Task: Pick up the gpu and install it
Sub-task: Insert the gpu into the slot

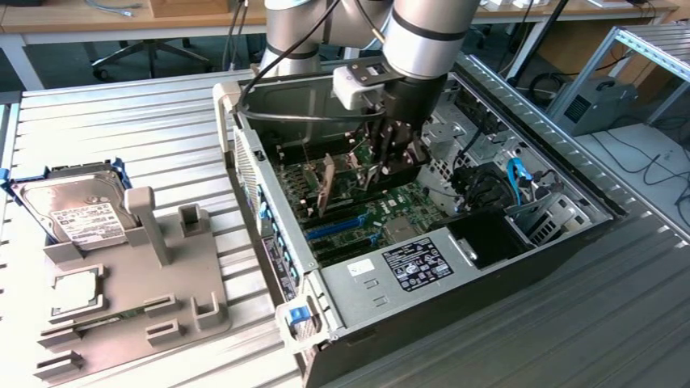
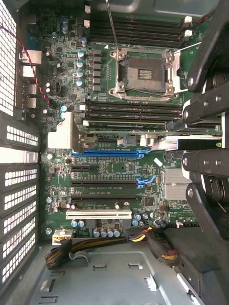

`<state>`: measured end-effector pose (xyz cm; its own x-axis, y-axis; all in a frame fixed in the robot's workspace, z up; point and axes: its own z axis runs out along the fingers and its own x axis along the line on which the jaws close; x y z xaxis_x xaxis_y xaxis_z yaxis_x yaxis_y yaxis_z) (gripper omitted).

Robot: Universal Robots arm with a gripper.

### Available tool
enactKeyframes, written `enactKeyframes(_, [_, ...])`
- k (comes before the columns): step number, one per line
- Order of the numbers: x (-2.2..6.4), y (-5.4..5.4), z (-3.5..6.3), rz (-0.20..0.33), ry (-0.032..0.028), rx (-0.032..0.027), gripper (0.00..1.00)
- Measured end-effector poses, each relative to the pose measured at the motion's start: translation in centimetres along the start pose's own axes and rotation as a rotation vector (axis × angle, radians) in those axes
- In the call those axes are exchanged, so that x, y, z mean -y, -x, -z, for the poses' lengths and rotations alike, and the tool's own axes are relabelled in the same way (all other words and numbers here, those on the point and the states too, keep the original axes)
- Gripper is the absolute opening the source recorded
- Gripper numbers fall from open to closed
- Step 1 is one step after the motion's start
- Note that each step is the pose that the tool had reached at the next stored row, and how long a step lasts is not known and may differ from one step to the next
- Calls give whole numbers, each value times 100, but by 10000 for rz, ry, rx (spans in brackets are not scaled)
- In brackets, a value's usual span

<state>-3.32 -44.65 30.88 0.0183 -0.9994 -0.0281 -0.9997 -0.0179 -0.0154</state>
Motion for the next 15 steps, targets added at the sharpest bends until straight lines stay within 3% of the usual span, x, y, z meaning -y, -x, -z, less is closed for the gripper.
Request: enactKeyframes(15, [-14,-7,-28,0,-1,1,26])
